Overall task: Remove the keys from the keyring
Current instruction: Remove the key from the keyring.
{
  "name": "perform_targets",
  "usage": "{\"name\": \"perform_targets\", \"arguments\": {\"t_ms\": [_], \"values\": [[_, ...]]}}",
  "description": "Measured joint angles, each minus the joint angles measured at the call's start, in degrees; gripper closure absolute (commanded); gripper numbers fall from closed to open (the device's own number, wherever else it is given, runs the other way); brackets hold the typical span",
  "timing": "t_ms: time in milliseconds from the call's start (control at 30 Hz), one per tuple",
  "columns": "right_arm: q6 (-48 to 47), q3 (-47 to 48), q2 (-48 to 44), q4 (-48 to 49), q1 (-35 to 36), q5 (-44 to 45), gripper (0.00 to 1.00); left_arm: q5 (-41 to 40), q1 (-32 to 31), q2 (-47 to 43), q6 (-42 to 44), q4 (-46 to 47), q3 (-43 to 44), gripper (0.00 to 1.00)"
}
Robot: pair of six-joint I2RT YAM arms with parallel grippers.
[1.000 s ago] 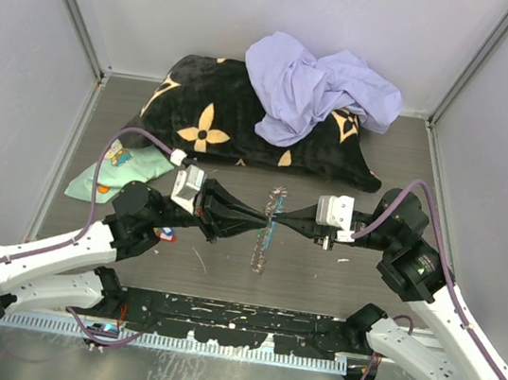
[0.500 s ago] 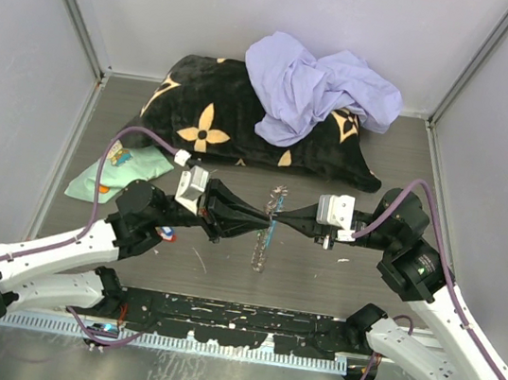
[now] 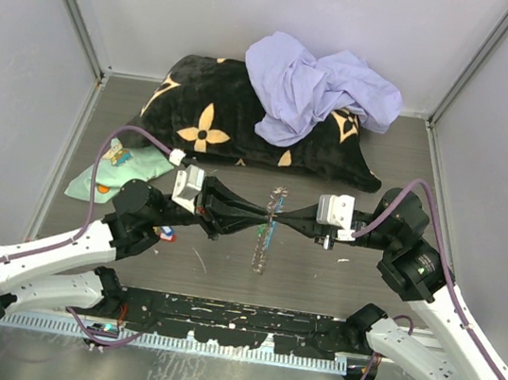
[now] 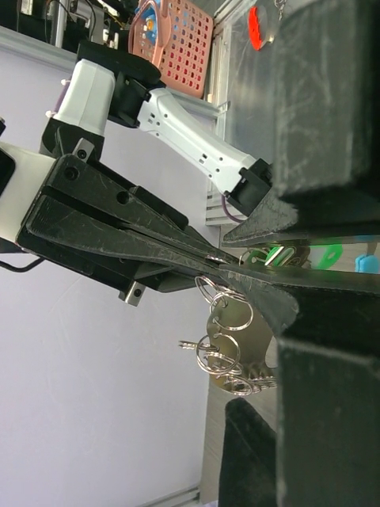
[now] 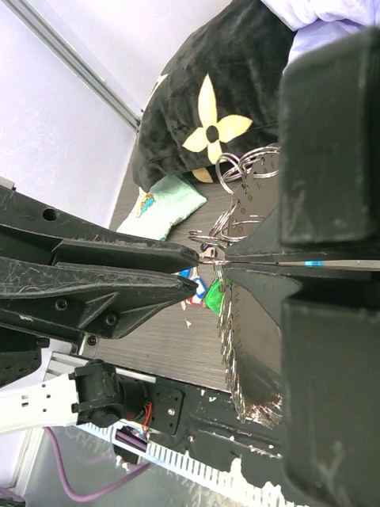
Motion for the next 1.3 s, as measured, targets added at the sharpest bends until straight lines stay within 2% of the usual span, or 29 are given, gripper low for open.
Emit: {"name": "perform_targets", "arguments": {"t_ms": [433,700,1300], "values": [[0.0,0.0,0.02,-0.81,-0.22,0.11,0.99,-0.02,0.07,1.55,0.37,-0.07,0.76,0.83],[0.0,0.0,0.04,-0.85,-0.28,0.22,0.99,-0.04,0.07,1.55,1.6,-0.33,0.76,0.76],[-0.02,0.0,0.42,-1.36,-0.48,0.15,0.99,-0.57,0.39,1.03,2.64,-1.86,0.76,0.73]]}}
